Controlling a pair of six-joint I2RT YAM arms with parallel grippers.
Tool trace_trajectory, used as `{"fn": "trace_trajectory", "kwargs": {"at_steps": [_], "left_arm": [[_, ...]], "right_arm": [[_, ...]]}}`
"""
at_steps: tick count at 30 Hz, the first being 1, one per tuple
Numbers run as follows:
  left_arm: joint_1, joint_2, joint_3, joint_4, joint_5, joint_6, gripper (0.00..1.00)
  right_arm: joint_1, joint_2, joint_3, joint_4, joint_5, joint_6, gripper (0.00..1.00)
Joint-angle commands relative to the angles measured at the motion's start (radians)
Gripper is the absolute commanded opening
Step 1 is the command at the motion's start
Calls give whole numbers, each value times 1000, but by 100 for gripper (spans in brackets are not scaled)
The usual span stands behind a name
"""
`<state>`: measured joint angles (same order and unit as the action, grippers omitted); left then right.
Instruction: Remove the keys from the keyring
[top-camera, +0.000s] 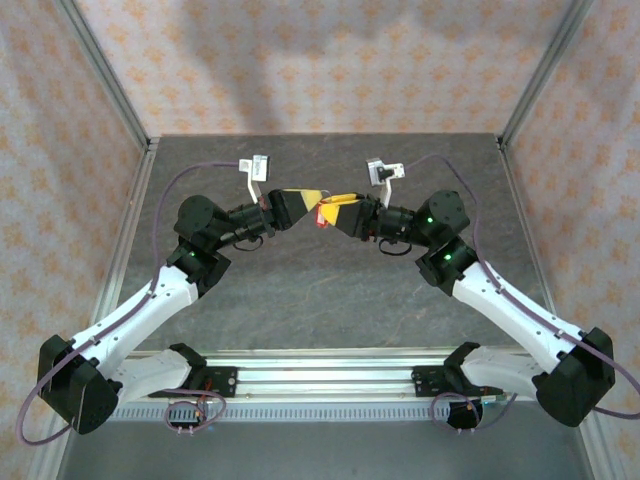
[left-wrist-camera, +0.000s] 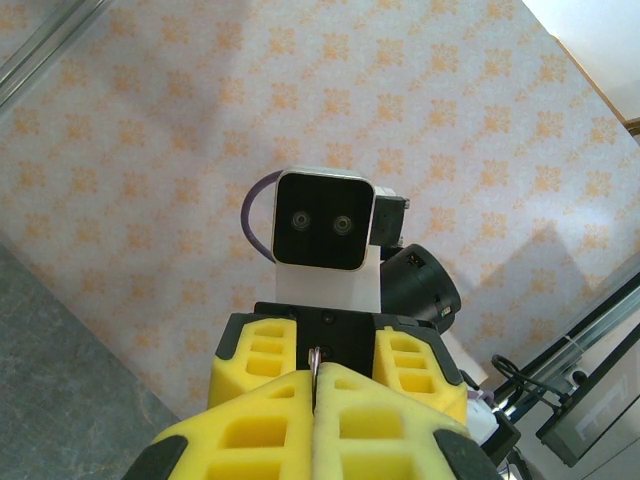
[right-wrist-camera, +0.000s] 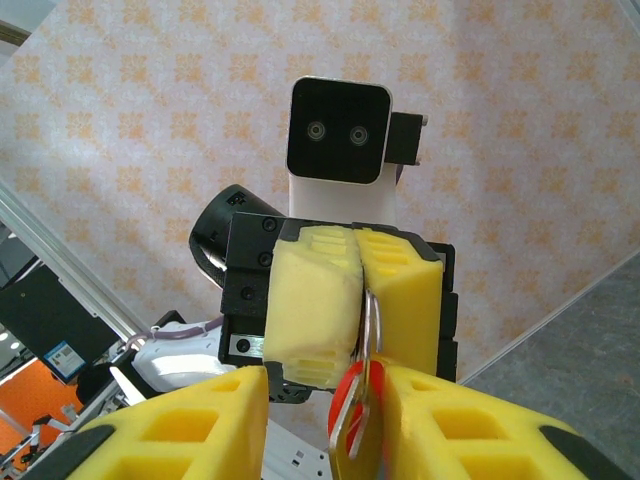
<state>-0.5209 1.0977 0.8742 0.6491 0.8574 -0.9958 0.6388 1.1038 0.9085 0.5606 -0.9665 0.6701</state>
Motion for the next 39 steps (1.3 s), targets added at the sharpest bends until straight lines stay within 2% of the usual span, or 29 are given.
{"fn": "trace_trajectory", "kwargs": {"at_steps": [1,16,27,32,39], "left_arm": [[7,-6,3,64,25,-8,0],[15,-8,-1,68,28,-12,0],[16,-9,-9,76,33,-15,0],[16,-16,-15,60,29,-4,0],[23,-41,-31,21,6,26,0]], "right_arm": [[5,-25,-11,55,-16,5,35],[-14,-61,-34,35,7,0,24],[-19,-36,-6,-28,31,-17,3],[-19,-50,13,-131,59,-77,0],[-21,-88,75,-382,120,-209,0]]}}
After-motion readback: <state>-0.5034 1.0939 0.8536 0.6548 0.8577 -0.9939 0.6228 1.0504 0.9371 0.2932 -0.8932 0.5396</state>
